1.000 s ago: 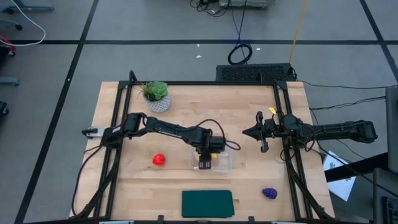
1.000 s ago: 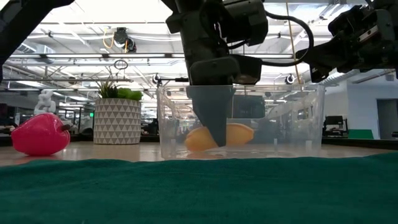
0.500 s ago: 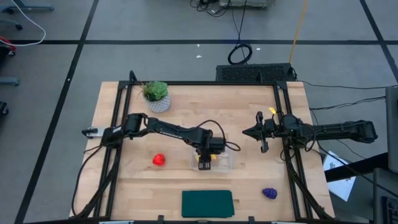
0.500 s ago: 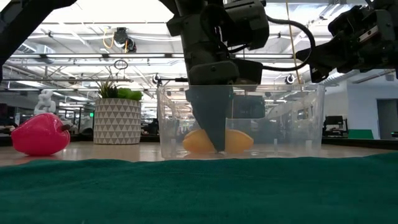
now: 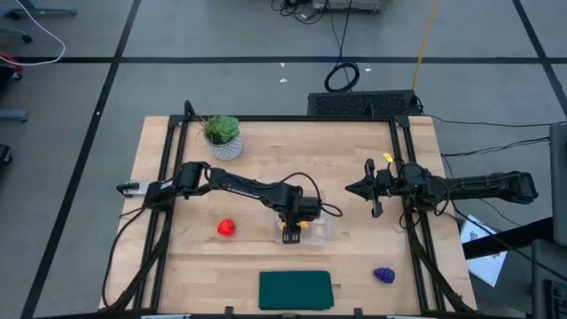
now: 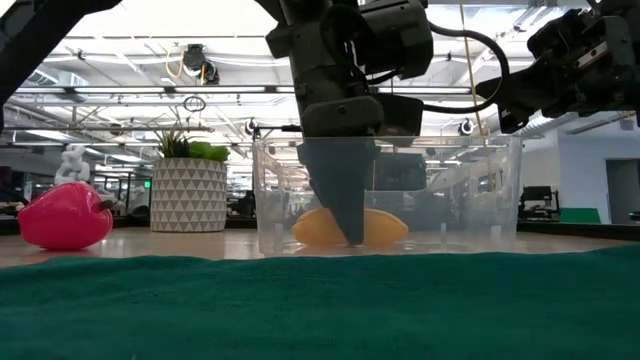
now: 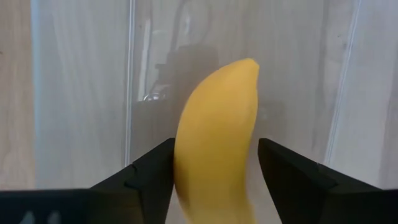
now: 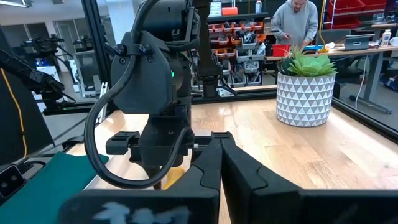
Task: Pick and placing Produce into tupperware
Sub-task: Put the banana into the transparent bin
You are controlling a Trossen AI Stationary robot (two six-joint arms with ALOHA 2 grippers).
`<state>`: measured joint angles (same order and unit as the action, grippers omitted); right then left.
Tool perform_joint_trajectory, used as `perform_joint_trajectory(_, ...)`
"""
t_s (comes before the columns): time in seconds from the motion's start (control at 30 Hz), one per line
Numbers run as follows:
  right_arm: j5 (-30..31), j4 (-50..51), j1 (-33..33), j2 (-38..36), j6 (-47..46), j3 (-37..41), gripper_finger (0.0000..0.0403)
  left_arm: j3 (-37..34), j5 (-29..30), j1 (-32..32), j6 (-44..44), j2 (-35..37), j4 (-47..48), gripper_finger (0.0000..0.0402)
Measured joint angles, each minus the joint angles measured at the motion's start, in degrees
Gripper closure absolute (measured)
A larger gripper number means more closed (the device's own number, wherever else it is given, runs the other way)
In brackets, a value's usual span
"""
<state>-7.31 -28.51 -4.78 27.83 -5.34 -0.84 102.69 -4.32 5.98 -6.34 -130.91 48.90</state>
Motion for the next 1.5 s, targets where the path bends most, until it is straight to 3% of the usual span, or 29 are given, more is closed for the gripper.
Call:
perform_joint_trajectory(0.47,0.00,0.00,-0.01,0.00,0.00,0.00,0.0403,-0.07,-0.13,0.02,0.19,-0.07,-0.70,0.0118)
perform_joint_trajectory(0.83,0.00,0.00,0.01,0.00,-0.01,0.00,0.0403,3.40,0.32,0.92,0.81,-0.61,2.60,0.0116)
perform_joint_trajectory(1.5,0.00,0.00,0.01,0.00,-0.66,0.01,0.0403,3.65,2.95,0.94,2.28,-0.37,4.94,0.0116)
